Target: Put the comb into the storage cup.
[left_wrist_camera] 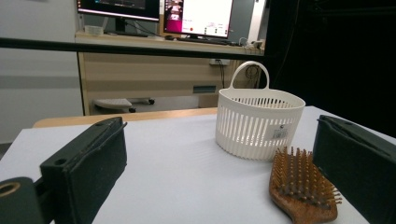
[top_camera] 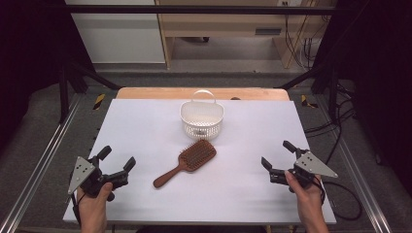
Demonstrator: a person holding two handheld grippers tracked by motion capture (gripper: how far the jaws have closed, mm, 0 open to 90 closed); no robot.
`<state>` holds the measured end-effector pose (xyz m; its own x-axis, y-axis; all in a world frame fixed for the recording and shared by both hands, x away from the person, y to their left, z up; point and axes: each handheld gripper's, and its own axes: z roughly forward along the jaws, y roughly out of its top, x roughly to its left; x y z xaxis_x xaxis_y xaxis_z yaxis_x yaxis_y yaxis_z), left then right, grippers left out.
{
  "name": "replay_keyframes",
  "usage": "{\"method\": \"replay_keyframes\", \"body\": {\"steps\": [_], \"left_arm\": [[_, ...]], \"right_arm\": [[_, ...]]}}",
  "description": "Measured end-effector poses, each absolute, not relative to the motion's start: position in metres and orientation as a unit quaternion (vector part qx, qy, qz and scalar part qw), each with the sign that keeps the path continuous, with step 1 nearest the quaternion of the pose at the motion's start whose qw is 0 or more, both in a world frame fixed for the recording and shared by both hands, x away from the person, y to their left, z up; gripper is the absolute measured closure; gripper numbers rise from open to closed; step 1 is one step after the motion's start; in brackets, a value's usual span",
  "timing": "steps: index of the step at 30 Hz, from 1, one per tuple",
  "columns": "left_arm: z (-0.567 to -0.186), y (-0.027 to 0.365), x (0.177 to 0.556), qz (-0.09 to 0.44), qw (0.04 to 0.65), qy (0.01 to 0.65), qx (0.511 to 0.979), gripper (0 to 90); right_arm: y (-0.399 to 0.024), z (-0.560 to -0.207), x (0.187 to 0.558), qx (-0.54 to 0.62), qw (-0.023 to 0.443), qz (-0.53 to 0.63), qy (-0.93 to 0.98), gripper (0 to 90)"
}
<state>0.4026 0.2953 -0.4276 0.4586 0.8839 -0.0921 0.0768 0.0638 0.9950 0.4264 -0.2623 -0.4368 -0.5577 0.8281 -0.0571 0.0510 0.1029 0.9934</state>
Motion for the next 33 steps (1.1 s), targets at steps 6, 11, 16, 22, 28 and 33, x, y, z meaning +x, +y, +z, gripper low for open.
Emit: {"method": "replay_keyframes", "body": {"steps": [6,11,16,22,28,33], "left_arm": [[-0.427,0.29,0.404,0.324,0.603,0.404,0.607,3.3],[-0.425,0.283,0.402,0.317,0.589,0.4,0.627,4.9],[-0.425,0.281,0.402,0.307,0.58,0.4,0.64,5.1],[-0.428,0.277,0.403,0.305,0.563,0.401,0.655,4.9],[-0.43,0.272,0.408,0.307,0.547,0.411,0.662,4.7],[-0.43,0.264,0.41,0.302,0.529,0.408,0.68,4.4]], "right_arm": [[-0.264,-0.439,0.427,0.335,0.334,0.581,0.662,4.2],[-0.263,-0.438,0.427,0.336,0.336,0.579,0.663,3.8],[-0.261,-0.439,0.428,0.338,0.334,0.577,0.665,3.7],[-0.257,-0.439,0.427,0.337,0.331,0.574,0.669,3.4],[-0.257,-0.44,0.428,0.339,0.33,0.571,0.671,3.1],[-0.255,-0.439,0.428,0.342,0.33,0.569,0.671,2.7]]}}
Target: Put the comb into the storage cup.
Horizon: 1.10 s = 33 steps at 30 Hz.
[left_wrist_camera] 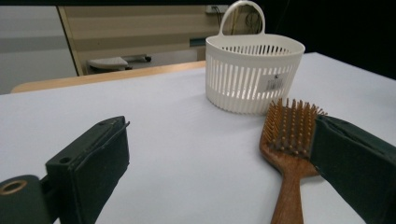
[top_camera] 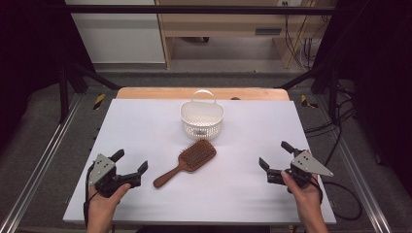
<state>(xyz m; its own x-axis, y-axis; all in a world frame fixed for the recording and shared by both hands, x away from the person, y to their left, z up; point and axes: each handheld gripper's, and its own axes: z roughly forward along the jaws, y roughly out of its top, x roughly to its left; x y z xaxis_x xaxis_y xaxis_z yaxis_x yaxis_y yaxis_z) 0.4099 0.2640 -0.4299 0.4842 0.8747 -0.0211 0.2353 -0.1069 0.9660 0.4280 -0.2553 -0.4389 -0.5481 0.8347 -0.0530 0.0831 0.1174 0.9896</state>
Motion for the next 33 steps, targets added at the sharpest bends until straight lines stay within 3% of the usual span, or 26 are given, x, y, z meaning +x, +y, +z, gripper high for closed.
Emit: {"method": "replay_keyframes", "body": {"steps": [17,33], "left_arm": [[-0.416,0.231,0.412,0.274,0.479,0.388,0.738,4.4],[-0.406,0.216,0.405,0.244,0.466,0.374,0.764,5.0]], "right_arm": [[-0.249,-0.439,0.43,0.353,0.319,0.562,0.676,2.5],[-0.248,-0.439,0.43,0.356,0.316,0.557,0.681,2.5]]}}
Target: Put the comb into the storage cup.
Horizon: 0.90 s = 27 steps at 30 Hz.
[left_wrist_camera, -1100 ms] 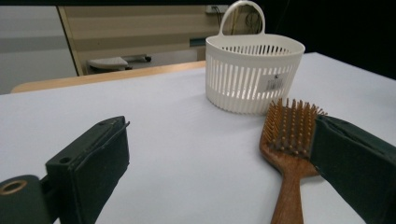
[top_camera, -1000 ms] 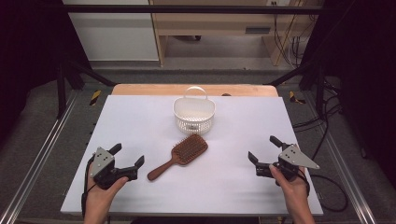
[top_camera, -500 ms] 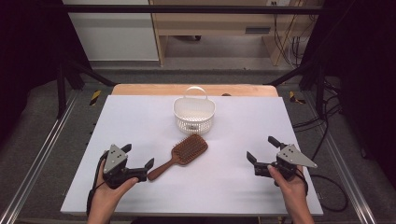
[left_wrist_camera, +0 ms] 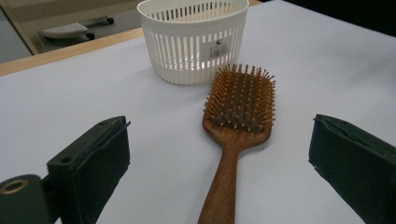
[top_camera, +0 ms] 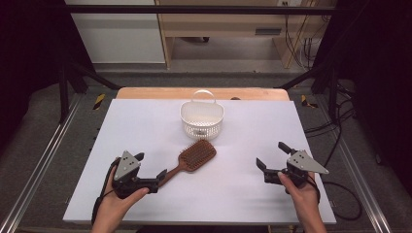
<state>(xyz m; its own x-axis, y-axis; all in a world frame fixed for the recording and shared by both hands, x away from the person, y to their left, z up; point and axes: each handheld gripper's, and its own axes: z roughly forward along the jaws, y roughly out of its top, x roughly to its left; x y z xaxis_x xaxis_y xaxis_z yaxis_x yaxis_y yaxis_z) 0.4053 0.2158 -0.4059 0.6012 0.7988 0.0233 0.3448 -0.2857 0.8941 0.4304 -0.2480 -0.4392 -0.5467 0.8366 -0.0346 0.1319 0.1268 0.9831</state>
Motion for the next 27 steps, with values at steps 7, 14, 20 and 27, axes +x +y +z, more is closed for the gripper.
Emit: {"method": "replay_keyframes", "body": {"steps": [7,14,20,27], "left_arm": [[-0.4,0.203,0.416,0.238,0.428,0.369,0.79,5.1],[-0.387,0.192,0.432,0.221,0.411,0.363,0.807,5.1],[-0.389,0.184,0.438,0.235,0.393,0.357,0.814,5.7],[-0.4,0.173,0.444,0.215,0.382,0.351,0.828,5.6]], "right_arm": [[-0.249,-0.439,0.428,0.355,0.318,0.558,0.68,2.4],[-0.247,-0.44,0.429,0.355,0.315,0.556,0.682,2.5],[-0.246,-0.439,0.427,0.352,0.312,0.556,0.685,2.5],[-0.247,-0.44,0.428,0.355,0.312,0.555,0.685,2.5]]}}
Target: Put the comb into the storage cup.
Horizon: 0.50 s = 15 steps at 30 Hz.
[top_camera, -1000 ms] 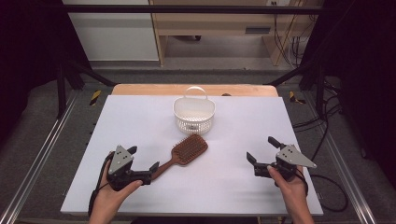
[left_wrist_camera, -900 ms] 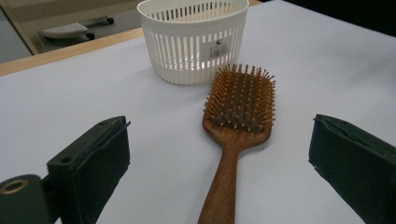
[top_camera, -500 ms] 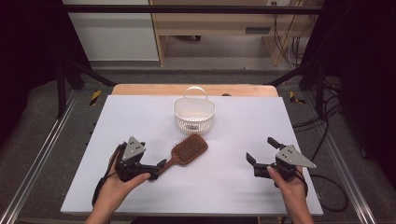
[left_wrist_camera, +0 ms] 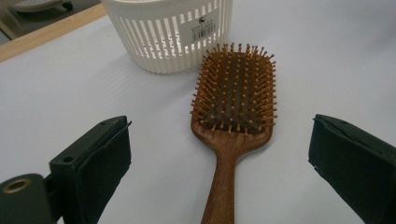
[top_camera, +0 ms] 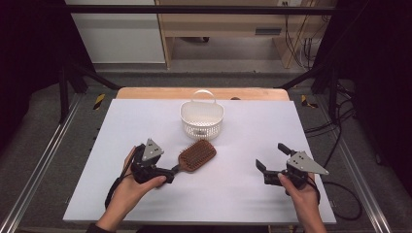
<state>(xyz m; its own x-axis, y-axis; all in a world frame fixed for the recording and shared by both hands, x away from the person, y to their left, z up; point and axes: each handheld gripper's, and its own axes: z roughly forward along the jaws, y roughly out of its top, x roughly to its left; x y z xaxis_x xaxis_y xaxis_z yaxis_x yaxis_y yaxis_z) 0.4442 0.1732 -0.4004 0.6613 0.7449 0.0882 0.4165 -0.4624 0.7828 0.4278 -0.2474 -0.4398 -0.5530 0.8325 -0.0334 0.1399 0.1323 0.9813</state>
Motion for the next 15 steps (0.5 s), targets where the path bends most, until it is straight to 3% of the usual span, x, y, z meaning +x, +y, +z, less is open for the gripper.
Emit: {"method": "replay_keyframes", "body": {"steps": [4,15], "left_arm": [[-0.402,0.169,0.449,0.169,0.39,0.359,0.831,6.0],[-0.41,0.16,0.455,0.167,0.363,0.355,0.845,6.6]], "right_arm": [[-0.246,-0.44,0.427,0.355,0.312,0.552,0.687,2.5],[-0.247,-0.441,0.428,0.359,0.311,0.549,0.688,2.5]]}}
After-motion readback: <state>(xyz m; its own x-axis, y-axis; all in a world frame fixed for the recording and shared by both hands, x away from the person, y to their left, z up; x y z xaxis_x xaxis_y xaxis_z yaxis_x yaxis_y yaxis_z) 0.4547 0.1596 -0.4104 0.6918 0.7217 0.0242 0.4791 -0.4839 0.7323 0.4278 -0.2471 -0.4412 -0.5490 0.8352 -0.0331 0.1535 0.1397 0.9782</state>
